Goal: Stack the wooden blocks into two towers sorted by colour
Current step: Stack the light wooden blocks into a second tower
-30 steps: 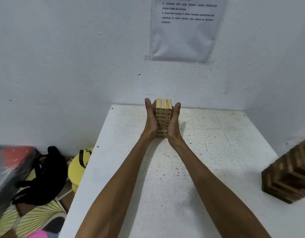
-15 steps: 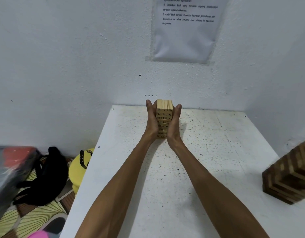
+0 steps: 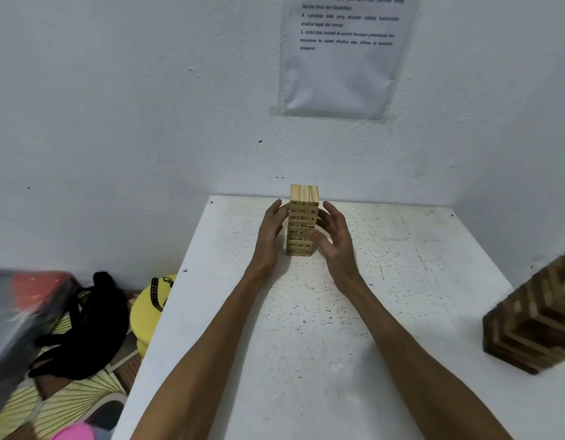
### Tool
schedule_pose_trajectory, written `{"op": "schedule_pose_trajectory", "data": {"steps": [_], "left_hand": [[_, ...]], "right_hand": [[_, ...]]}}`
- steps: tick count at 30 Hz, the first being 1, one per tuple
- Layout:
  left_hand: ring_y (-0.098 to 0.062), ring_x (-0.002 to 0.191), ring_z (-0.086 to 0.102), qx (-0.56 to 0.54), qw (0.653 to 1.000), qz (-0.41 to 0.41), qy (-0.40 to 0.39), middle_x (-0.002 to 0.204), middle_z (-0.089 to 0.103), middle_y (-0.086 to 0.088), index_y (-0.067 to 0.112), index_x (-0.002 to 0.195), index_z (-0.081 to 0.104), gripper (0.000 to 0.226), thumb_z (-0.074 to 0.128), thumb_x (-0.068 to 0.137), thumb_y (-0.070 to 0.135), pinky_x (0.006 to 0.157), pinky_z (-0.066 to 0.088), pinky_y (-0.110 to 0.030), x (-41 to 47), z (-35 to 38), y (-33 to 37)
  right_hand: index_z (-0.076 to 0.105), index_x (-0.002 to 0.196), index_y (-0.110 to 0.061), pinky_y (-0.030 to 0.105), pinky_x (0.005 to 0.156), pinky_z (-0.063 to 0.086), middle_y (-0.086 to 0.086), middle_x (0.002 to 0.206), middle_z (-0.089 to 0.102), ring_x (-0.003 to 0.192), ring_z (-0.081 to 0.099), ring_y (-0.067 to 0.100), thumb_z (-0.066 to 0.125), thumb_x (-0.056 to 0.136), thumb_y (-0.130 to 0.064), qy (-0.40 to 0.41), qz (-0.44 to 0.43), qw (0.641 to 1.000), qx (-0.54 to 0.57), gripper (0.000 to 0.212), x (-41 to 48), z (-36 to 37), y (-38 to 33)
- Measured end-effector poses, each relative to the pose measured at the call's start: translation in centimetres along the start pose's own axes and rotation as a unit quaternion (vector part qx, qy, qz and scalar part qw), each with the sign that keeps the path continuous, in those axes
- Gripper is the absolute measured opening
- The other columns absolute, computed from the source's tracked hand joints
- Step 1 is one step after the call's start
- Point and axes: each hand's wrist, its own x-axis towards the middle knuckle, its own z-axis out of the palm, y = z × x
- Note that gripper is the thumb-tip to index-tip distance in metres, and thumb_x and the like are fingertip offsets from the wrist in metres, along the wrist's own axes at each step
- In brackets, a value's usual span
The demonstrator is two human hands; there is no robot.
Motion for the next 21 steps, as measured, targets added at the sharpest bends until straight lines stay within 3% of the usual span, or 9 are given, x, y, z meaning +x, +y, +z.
{"op": "schedule_pose_trajectory", "data": {"steps": [3,7,12,21], "left_hand": [[-0.029,0.148,0.042,0.007,0.999,0.019,0.026,0.153,0.053,-0.004,0.030,0.150,0.048,0.064,0.065,0.095,0.058,0.120,0.028,-0.069,-0.9,-0.6,0.8],[-0.014,0.141,0.050,0.064,0.995,0.063,0.049,0.147,0.060,0.007,0.026,0.153,0.043,0.068,0.059,0.095,0.056,0.120,0.036,-0.047,-2.9,0.0,3.0],[-0.009,0.136,0.055,0.076,0.993,0.076,0.038,0.145,0.062,0.007,0.019,0.155,0.040,0.068,0.057,0.094,0.044,0.114,0.041,-0.039,-3.4,0.0,3.5],[-0.022,0.140,0.052,0.050,0.996,0.071,0.017,0.146,0.061,0.002,0.022,0.152,0.044,0.073,0.066,0.086,0.041,0.119,0.034,-0.063,-3.3,-0.4,3.1]], "right_hand": [[0.042,0.153,-0.025,0.061,0.111,0.046,-0.009,0.142,0.061,0.137,0.054,0.014,0.069,0.089,-0.024,0.001,0.000,1.000,-0.019,0.069,0.1,-0.1,-0.4],[0.043,0.152,-0.025,0.061,0.110,0.046,-0.005,0.142,0.063,0.136,0.055,0.014,0.071,0.088,-0.026,0.007,-0.007,0.999,-0.032,0.069,0.0,-0.2,-0.9],[0.042,0.151,-0.025,0.058,0.112,0.046,-0.006,0.141,0.063,0.135,0.055,0.012,0.072,0.090,-0.027,0.005,-0.002,0.999,-0.038,0.068,-0.1,-0.2,-1.2],[0.044,0.150,-0.025,0.059,0.110,0.048,-0.008,0.138,0.065,0.133,0.057,0.013,0.073,0.095,-0.016,0.007,0.004,0.999,-0.039,0.062,-0.1,-0.4,-1.1]]}}
